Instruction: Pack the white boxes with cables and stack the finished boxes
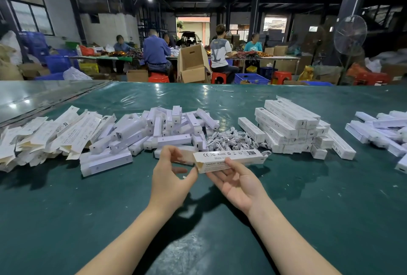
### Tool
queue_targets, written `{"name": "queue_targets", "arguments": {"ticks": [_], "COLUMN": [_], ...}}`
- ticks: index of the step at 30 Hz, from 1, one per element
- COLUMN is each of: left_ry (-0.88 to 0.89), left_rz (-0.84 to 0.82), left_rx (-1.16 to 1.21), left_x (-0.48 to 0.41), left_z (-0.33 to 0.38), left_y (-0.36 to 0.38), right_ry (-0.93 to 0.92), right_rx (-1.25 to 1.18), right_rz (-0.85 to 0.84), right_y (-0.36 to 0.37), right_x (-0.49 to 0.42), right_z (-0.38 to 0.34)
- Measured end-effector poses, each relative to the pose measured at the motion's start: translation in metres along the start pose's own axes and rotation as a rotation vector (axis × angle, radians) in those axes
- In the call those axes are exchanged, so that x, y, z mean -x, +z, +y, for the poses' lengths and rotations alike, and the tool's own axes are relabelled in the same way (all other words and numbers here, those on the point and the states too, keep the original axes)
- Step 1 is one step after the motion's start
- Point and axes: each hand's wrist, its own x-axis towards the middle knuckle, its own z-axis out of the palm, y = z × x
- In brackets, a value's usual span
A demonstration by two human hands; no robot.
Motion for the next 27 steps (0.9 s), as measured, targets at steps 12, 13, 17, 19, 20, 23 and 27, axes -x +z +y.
{"name": "queue_targets", "arguments": {"ticks": [12,13,17,19,20,23,27], "left_ry": [0.569,0.561,0.439,0.343,0.314,0.344,0.463], "left_rz": [-0.18,-0.179,-0.187,-0.238,-0.264,-0.346,-0.406], "left_rx": [-0.29,-0.282,-0.225,-0.146,-0.104,-0.064,-0.17], "left_x": [-0.002,-0.002,-0.001,0.0,0.001,0.002,0.005], "left_z": [0.009,0.009,0.006,0.005,0.006,0.01,0.008], "left_y": [-0.009,-0.009,-0.005,-0.002,-0.001,-0.003,-0.003], "right_ry": [0.1,0.098,0.096,0.105,0.109,0.12,0.064], "right_rx": [0.093,0.091,0.054,0.02,0.007,0.002,-0.088], "right_rz": [0.042,0.04,0.028,0.029,0.032,0.035,0.039], "right_y": [-0.003,-0.003,-0.003,-0.004,-0.005,-0.005,-0.007], "right_x": [0.004,0.004,0.004,0.004,0.004,0.006,0.005], "right_z": [-0.005,-0.005,-0.007,-0.009,-0.01,-0.011,-0.012]}}
